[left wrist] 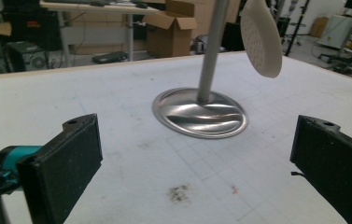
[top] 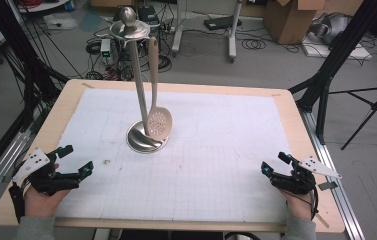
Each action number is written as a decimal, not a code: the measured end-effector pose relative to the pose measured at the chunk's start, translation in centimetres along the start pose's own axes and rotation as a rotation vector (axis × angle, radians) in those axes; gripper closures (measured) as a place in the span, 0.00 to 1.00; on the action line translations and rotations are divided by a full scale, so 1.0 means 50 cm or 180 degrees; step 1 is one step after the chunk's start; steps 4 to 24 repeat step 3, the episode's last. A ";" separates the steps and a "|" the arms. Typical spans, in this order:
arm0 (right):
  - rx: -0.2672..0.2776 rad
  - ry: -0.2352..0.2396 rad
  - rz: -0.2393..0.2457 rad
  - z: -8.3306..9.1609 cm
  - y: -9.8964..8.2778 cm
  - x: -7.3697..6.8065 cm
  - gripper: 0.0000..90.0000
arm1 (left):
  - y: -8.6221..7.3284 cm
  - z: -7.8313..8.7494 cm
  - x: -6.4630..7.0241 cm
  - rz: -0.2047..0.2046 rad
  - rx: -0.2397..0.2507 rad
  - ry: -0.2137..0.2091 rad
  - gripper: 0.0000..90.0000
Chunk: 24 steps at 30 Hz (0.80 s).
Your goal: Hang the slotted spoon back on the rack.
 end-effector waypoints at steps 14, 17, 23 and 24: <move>0.0011 0.0000 -0.0010 -0.001 0.000 -0.001 0.15 | -0.002 0.000 -0.009 0.0063 0.0014 0.0057 0.03; 0.0011 0.0000 -0.0010 -0.001 0.000 -0.001 0.15 | -0.002 0.000 -0.009 0.0063 0.0014 0.0057 0.03; 0.0011 0.0000 -0.0010 -0.001 0.000 -0.001 0.15 | -0.002 0.000 -0.009 0.0063 0.0014 0.0057 0.03; 0.0011 0.0000 -0.0010 -0.001 0.000 -0.001 0.15 | -0.002 0.000 -0.009 0.0063 0.0014 0.0057 0.03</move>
Point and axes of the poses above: each handheld gripper's, and its own axes: z roughly backward along the jaws, y roughly out of its top, x roughly to its right, the point moved 8 cm from there along -z, roughly forward along the jaws, and after that the axes turned 12 degrees about y, right-handed, at the moved point
